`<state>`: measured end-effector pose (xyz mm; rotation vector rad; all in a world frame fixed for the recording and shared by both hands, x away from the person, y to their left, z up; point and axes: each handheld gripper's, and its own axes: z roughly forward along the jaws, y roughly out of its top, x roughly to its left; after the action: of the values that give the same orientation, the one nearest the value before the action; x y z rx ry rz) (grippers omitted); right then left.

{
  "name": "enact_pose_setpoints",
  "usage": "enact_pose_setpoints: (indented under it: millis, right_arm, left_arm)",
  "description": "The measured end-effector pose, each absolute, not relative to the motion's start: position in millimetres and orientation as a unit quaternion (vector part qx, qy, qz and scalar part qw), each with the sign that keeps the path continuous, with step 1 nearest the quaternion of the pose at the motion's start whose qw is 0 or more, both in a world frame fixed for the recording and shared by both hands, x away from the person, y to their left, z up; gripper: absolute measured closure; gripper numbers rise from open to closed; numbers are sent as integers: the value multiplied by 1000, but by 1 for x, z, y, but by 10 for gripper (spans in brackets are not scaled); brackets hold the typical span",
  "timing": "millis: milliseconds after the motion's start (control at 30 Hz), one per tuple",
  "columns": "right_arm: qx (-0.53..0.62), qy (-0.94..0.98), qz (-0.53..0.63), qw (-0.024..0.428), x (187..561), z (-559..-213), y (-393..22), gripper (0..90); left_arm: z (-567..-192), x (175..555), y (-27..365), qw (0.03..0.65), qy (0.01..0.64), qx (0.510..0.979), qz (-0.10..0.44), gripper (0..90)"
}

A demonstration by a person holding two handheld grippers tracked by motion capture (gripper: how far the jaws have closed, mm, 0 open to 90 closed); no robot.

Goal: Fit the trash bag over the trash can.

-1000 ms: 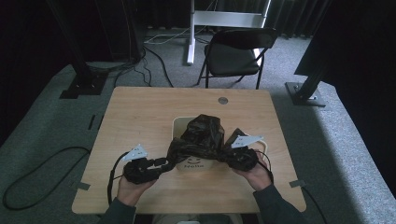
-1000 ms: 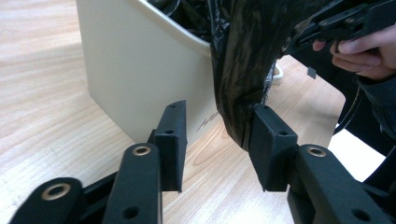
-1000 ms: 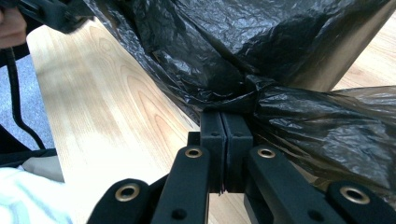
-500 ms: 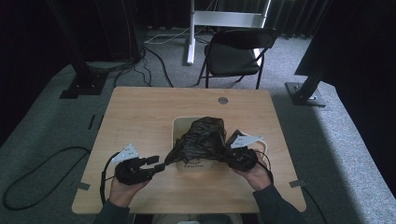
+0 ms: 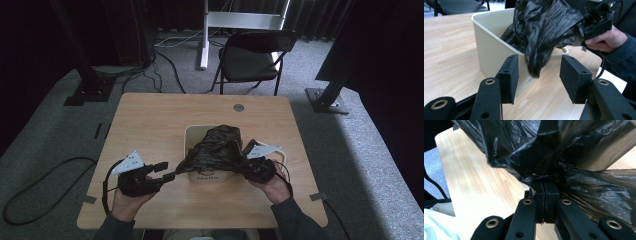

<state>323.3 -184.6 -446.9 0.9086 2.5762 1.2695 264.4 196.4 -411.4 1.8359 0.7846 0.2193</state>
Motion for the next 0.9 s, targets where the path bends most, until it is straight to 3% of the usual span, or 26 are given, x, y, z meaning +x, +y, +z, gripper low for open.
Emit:
enact_pose_setpoints:
  millis: [333,633,700,767,833,900]
  right_arm:
    - [299,856,417,65,323,-448,-184,895]
    - [295,859,414,66,323,-449,-183,891]
    - [295,860,411,67,323,-449,-183,891]
    - [295,860,411,67,322,-449,-183,891]
    - [295,860,410,68,322,-449,-184,890]
    - [296,860,410,69,322,-449,-185,890]
  left_arm:
    - [-378,275,161,547,278,783,104,478]
    - [-371,290,131,540,259,793,113,460]
    - [-374,294,125,531,263,798,112,522]
    - [-379,298,122,524,274,799,111,671]
    - [-385,303,126,523,293,793,108,764]
    - [-392,307,134,524,316,784,104,823]
